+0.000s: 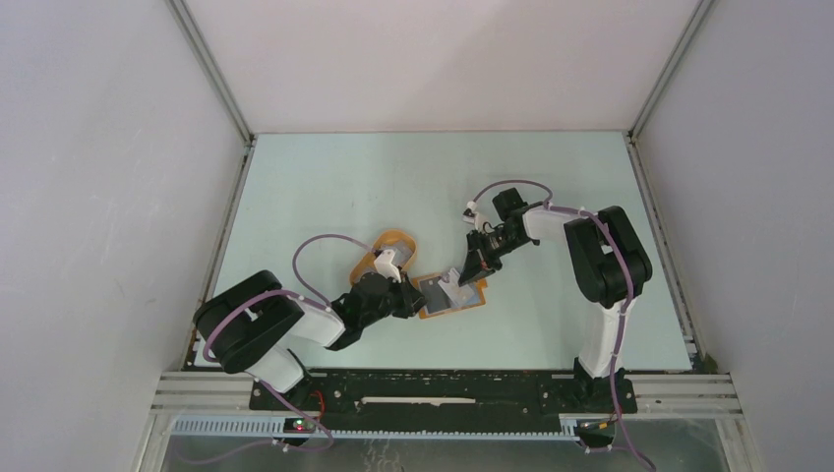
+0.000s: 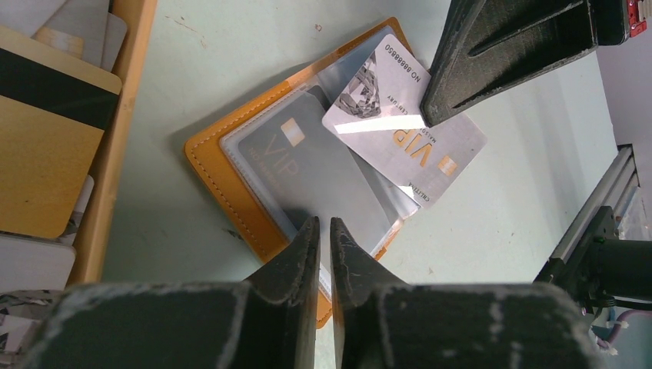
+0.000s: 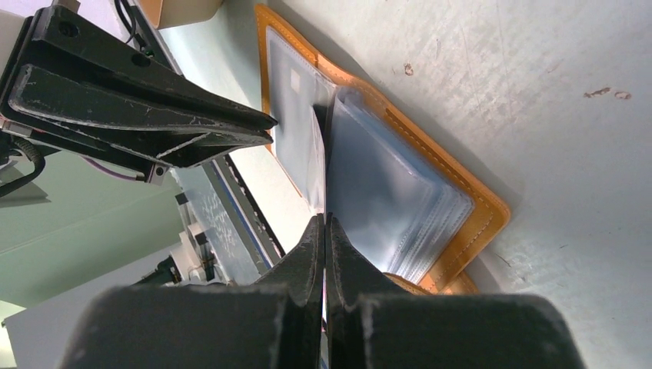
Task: Put the credit cards into the card holder
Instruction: Insert the credit card into the card holder.
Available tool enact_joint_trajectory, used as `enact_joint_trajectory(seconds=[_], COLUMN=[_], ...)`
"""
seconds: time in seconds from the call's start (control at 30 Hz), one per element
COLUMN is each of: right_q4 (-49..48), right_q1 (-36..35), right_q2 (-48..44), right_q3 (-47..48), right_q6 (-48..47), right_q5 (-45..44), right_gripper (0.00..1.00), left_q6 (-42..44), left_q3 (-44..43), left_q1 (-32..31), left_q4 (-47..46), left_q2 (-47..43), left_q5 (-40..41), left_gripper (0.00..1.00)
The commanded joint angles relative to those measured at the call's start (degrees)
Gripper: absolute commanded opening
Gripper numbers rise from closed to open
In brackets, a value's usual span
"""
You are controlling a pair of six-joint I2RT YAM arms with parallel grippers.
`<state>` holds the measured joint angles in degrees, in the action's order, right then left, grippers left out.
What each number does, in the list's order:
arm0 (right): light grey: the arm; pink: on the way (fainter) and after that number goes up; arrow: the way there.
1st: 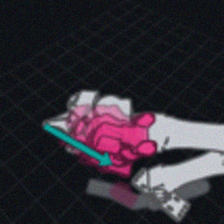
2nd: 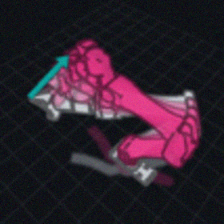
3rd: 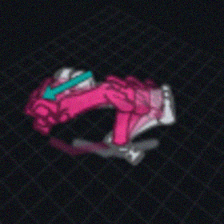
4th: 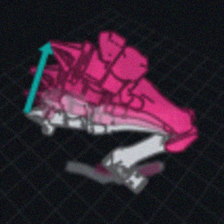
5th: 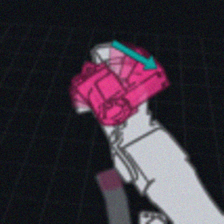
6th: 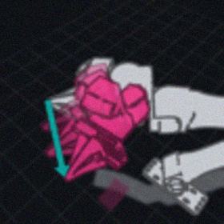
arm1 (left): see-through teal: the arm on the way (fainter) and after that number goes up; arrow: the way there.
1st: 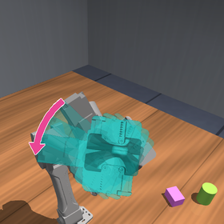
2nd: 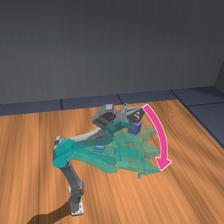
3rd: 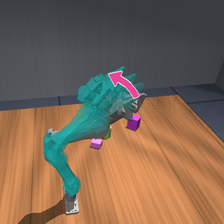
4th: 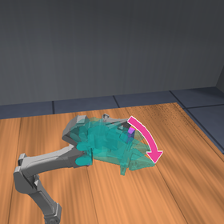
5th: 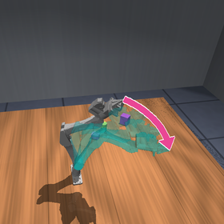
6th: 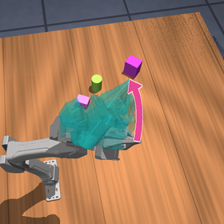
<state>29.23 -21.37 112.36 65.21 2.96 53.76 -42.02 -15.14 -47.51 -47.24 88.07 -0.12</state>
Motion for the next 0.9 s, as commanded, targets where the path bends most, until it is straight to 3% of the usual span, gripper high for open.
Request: enact_joint_trajectory(seconds=[0.0,0.87], right_q4=[-1.98,-14.05], right_q1=[-0.59,-0.87], right_q2=[0.93,-0.99], right_q3=[1.5,-4.81], right_q6=[0.38,7.87], right_q5=[-1.73,0.0], right_gripper=[0.0,0.0], left_q6=[0.33,-3.02], left_q3=[-2.31,-1.57], left_q1=[-0.38,-0.37], left_q4=[1.72,-1.01], left_q2=[0.23,1.51], left_q5=[0.56,-1.99], left_gripper=[0.14,0.13])
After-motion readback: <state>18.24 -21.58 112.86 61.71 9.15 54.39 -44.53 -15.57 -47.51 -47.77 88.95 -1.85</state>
